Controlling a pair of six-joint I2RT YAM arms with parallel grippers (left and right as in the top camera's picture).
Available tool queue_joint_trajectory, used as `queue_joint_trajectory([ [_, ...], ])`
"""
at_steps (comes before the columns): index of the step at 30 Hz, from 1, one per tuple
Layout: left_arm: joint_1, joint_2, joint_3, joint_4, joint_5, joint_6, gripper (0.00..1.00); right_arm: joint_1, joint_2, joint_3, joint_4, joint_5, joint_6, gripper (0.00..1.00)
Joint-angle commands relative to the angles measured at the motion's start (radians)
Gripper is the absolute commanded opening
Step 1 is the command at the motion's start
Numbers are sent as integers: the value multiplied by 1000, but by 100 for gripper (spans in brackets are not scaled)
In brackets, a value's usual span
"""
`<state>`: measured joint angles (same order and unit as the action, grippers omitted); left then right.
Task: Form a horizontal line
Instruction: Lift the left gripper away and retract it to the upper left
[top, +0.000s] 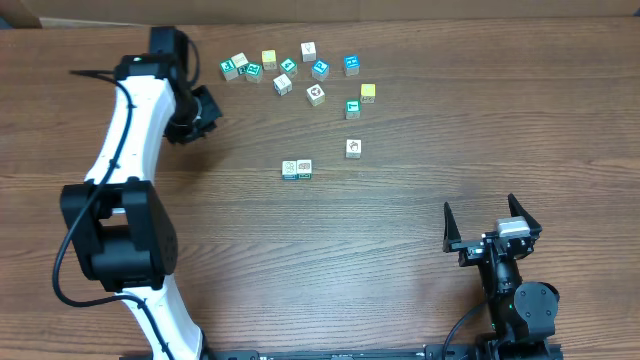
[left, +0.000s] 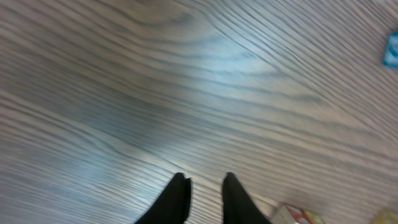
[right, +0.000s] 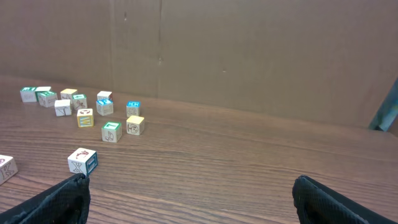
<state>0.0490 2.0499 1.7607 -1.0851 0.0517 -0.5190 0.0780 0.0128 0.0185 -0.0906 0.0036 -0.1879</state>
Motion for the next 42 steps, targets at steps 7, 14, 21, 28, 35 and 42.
queue_joint_trajectory([
  [7, 97, 0, 21, -3, -37, 11, 79, -6, -10, -11, 6, -6, -3, 100],
  [14, 108, 0, 21, -3, -37, 10, 100, -6, -10, -11, 6, -6, -3, 100],
  [21, 108, 0, 21, -3, -36, 11, 100, -6, -10, -11, 6, -6, -3, 100],
  [28, 108, 0, 21, -3, -36, 10, 100, -6, -10, -11, 6, -6, -3, 100],
  [35, 108, 0, 21, -3, -36, 11, 100, -6, -10, -11, 6, -6, -3, 100],
  [42, 108, 0, 21, -3, -36, 11, 100, -6, -10, -11, 6, -6, -4, 100],
])
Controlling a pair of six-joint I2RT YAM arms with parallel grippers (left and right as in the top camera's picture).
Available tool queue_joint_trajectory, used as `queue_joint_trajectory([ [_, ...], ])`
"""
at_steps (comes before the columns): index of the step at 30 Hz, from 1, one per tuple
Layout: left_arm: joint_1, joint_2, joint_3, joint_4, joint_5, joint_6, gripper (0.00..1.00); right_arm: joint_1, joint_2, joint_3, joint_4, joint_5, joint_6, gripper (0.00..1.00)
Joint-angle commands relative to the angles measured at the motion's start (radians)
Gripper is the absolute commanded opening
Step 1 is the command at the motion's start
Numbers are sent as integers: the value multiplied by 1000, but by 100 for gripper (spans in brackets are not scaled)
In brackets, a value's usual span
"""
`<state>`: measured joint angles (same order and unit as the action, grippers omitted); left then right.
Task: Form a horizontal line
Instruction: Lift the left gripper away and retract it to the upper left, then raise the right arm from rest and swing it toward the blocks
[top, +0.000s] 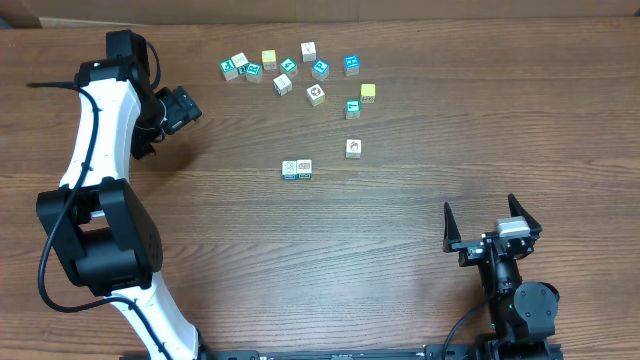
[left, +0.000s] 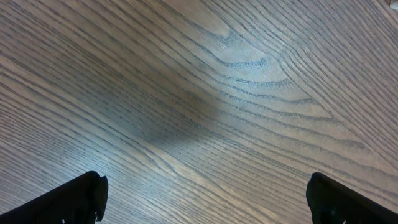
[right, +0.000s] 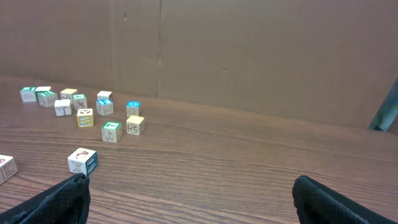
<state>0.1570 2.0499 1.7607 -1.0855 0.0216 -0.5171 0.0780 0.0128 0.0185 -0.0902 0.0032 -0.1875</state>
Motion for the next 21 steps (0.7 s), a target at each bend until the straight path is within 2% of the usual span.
queue_joint_trajectory([
  [1, 0, 0, 21, -2, -6, 8, 100, -6, -10, -11, 6, -5, -4, 100],
  [17, 0, 0, 21, -2, -6, 8, 100, -6, -10, -11, 6, -5, -4, 100],
  [21, 0, 0, 21, -2, -6, 9, 100, -6, -10, -11, 68, -10, -27, 100],
])
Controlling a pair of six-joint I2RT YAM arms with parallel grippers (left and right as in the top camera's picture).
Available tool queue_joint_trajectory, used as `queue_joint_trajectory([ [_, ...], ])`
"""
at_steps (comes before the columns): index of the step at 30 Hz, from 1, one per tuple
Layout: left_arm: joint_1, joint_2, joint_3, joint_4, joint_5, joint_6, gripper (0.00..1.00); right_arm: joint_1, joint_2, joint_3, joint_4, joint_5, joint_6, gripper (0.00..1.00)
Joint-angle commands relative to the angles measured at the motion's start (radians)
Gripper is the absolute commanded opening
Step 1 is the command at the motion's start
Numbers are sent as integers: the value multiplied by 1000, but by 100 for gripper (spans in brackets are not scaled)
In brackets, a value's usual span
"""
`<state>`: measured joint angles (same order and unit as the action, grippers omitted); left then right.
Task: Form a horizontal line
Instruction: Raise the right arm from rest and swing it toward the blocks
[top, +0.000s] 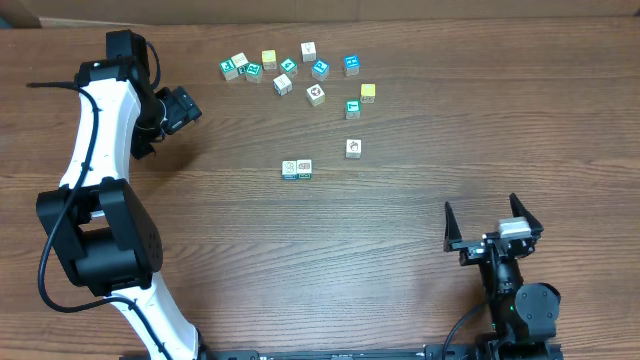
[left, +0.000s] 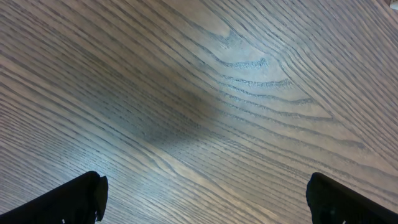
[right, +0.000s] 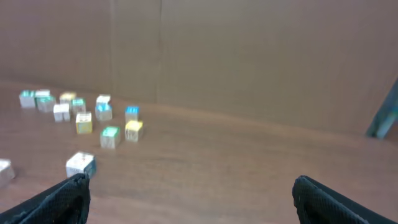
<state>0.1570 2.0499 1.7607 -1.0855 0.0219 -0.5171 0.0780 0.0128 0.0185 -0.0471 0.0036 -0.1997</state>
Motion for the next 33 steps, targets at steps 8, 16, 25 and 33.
queue_joint_trajectory([
  [8, 0, 0, 21, -2, -6, 8, 100, -6, -10, -11, 36, -115, -10, 100],
  [16, 0, 0, 21, -2, -6, 9, 100, -6, -10, 2, 48, -145, 209, 100],
  [25, 0, 0, 21, -2, -6, 9, 100, -6, -10, 132, -24, -182, 257, 100],
  [33, 0, 0, 21, -2, -6, 9, 100, -6, 31, 360, -201, -182, 256, 100],
])
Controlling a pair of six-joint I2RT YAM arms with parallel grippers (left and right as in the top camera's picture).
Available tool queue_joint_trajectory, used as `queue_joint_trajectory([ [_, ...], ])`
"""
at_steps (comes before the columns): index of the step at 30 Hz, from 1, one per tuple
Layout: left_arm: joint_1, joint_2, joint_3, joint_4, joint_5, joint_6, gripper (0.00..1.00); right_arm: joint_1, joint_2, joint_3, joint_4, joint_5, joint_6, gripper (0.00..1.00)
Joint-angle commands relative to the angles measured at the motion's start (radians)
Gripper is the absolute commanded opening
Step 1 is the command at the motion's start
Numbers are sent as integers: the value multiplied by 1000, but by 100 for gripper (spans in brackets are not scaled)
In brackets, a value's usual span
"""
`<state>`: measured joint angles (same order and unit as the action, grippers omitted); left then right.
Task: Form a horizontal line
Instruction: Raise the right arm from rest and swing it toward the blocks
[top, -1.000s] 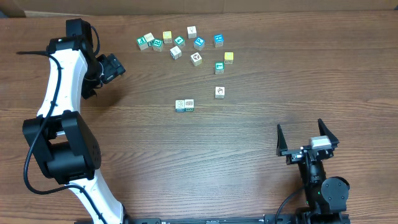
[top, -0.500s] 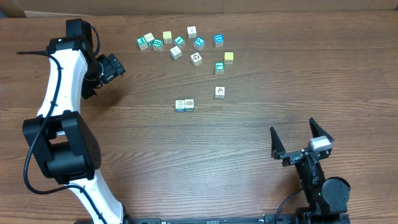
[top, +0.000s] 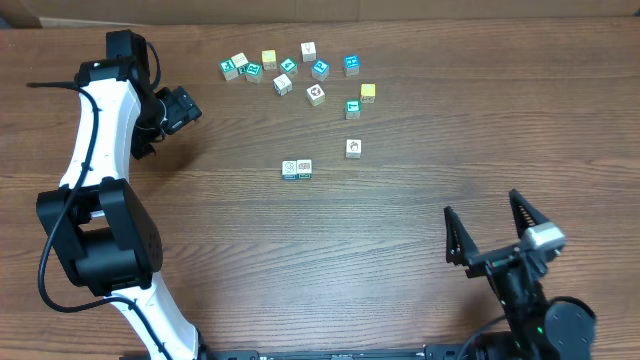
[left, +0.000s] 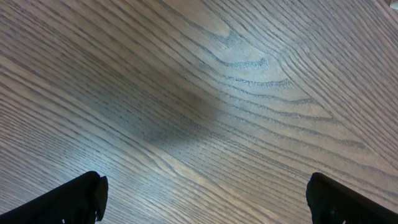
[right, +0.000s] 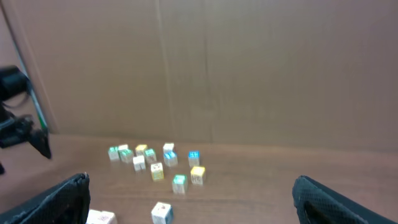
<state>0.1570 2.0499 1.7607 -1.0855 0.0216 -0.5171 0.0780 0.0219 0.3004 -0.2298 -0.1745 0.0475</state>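
Observation:
Several small lettered cubes lie scattered at the far middle of the table. Two cubes sit side by side nearer the centre, and a single cube lies to their right. My left gripper is open, left of the scatter, over bare wood; in its wrist view the left gripper shows only wood grain between its fingers. My right gripper is open and empty at the near right, far from the cubes. The right wrist view shows the scatter, the single cube and the pair.
A brown cardboard wall stands behind the table's far edge. The white left arm reaches up the left side. Bare wood lies between the cubes and the right gripper.
My right gripper has risen and tilted: it looms larger and lower right in the overhead view, and its camera now sees the cubes from higher. The left arm and the cubes have not moved.
At first my left gripper was nearly shut just left of the scattered cubes. Then it was wide open, farther left, and has stayed there. The right gripper rested open at the near right, then its view blurred, and now it is raised. No cube has moved.

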Motion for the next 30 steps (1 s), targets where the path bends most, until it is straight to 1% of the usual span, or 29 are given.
queue_joint_trajectory([
  [1, 0, 0, 21, -2, -6, 9, 100, -6, 39, 112, -37, -4, 9, 100],
  [7, 0, 0, 21, -2, -6, 9, 100, -6, 173, 304, -156, -8, 9, 100],
  [11, 0, 0, 21, -2, -6, 9, 100, -6, 314, 442, -250, -31, 8, 100],
  [15, 0, 0, 21, -2, -6, 9, 100, -6, 476, 584, -362, -52, 4, 100],
  [18, 0, 0, 21, -2, -6, 9, 100, -6, 614, 704, -481, -52, -5, 100],
  [25, 0, 0, 21, -2, -6, 9, 100, -6, 972, 1009, -828, -52, -22, 100],
  [27, 0, 0, 21, -2, -6, 9, 100, -6, 1048, 1057, -879, -52, -21, 100],
  [30, 0, 0, 21, -2, -6, 8, 100, -6, 1139, 1075, -896, -62, -17, 100],
])
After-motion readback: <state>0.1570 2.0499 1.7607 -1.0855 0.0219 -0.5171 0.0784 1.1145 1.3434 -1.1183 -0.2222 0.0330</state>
